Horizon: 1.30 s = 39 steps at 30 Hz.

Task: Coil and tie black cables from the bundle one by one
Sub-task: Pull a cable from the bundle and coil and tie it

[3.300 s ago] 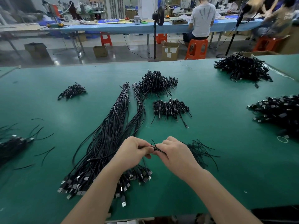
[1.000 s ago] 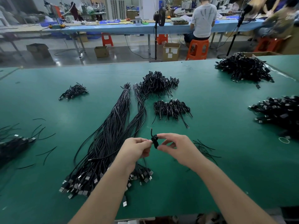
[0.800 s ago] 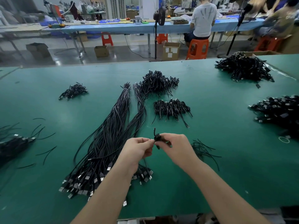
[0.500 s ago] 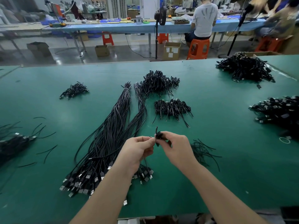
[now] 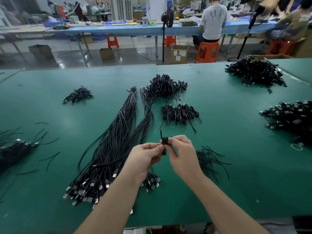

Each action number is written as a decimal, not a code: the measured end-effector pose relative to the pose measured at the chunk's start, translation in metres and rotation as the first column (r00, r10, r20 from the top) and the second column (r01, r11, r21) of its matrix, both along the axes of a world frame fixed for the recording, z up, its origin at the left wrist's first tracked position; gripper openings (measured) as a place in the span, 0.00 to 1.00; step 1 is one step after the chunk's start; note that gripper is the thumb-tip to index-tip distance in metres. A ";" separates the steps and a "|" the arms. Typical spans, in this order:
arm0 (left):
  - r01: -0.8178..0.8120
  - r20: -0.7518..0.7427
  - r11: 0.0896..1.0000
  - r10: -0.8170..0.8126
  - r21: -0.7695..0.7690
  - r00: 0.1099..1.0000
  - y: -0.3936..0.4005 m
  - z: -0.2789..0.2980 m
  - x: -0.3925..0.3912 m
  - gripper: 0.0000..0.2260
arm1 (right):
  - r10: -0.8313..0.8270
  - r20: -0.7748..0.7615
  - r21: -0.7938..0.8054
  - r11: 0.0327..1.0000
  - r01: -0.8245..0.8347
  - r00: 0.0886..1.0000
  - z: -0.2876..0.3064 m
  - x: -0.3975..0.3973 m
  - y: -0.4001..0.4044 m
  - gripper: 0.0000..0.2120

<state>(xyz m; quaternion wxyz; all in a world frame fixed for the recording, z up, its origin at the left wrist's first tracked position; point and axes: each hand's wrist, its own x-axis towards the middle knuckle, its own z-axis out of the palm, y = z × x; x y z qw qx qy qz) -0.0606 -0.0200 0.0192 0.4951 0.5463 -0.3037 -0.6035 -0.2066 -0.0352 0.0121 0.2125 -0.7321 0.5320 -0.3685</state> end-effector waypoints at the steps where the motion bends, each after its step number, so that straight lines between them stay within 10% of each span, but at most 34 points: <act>1: -0.002 -0.008 1.000 0.002 0.002 1.000 0.001 0.000 0.000 0.03 | -0.003 0.008 0.017 1.000 0.002 1.000 0.001 0.000 -0.001 0.10; 16: 0.174 -0.153 0.983 -0.163 0.064 0.975 0.007 0.001 0.010 0.04 | 0.176 0.200 0.194 0.957 -0.215 0.964 0.014 -0.022 -0.008 0.07; 24: 0.130 0.233 0.988 -0.108 -0.083 0.967 0.010 0.010 0.010 0.03 | 0.133 0.408 0.415 0.854 -0.313 0.903 0.018 -0.023 -0.010 0.01; 29: 0.283 0.794 0.860 0.203 -0.424 0.573 0.013 0.015 0.003 0.04 | -0.090 0.602 0.637 0.653 -0.409 0.794 0.018 -0.019 -0.014 0.10; 33: 0.513 0.849 0.677 0.438 -0.528 0.296 0.015 0.013 0.000 0.02 | -0.206 0.638 0.709 0.533 -0.461 0.742 0.020 -0.017 -0.017 0.16; 36: 0.415 0.863 0.769 0.345 -0.485 0.369 0.014 0.010 -0.003 0.03 | -0.195 0.650 0.673 0.596 -0.438 0.735 0.018 -0.016 -0.019 0.10; 39: 0.216 0.769 0.909 0.154 -0.356 0.621 0.008 0.009 -0.001 0.05 | -0.030 0.621 0.537 0.745 -0.396 0.784 0.014 -0.020 -0.018 0.04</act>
